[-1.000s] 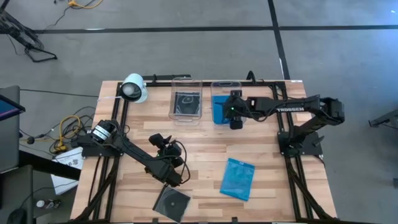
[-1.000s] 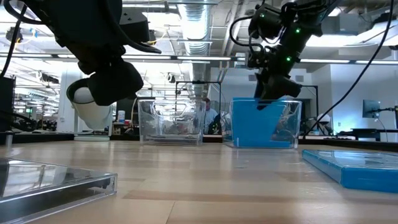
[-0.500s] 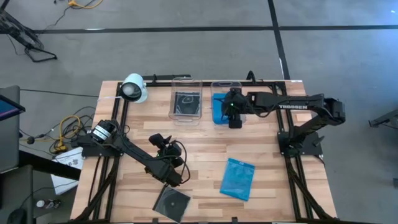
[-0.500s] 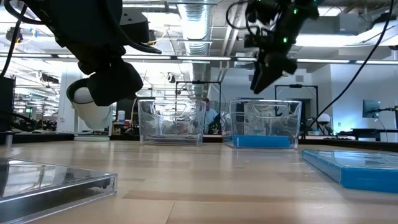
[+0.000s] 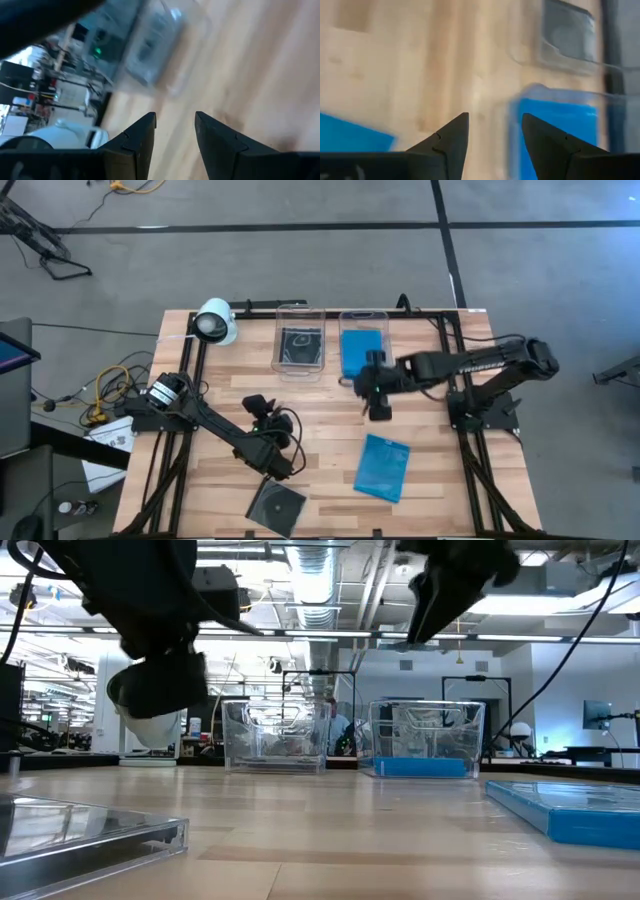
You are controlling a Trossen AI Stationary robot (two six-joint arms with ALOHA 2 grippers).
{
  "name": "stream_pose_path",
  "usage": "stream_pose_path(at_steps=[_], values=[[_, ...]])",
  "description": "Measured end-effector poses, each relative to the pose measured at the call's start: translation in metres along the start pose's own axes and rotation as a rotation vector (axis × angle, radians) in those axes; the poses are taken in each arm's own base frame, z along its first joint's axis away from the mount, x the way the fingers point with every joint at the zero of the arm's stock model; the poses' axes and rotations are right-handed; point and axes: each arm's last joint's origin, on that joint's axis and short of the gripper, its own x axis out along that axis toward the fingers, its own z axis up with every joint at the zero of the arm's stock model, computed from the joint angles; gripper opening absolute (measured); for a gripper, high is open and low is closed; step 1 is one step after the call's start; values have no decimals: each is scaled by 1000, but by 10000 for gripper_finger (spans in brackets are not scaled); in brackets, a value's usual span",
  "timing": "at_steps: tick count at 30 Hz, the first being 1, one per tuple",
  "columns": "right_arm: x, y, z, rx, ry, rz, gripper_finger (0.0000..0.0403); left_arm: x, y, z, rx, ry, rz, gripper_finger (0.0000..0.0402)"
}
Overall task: Pick & place jewel cases by type
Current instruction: Put the black CD case into the left transparent bin
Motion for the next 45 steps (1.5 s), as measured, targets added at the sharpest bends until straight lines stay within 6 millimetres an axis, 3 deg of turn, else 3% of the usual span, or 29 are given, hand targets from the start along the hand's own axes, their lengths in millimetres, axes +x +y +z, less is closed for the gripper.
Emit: stream_pose_path(at_steps=[7,12,18,24,33,41,45], values=[[-12,60,12,-33,-138,97,164,-12,-4,-6,98,98,-111,137],[-11,102,12,-88,-302,170,159,-45,-4,-9,83,29,-231,137],[-8,136,7,-88,-518,244,154,-91,-8,-21,66,28,-499,137],[-6,151,1,-59,-672,287,147,-129,-26,-38,47,-6,-755,137],[-9,153,4,-5,-729,298,134,-173,-41,-45,-35,-209,-1004,137],[-17,166,0,39,-739,332,133,-195,-46,-48,-52,-267,-1175,137],[-24,175,-2,39,-759,341,133,-195,-65,-57,-44,-236,-1215,137]])
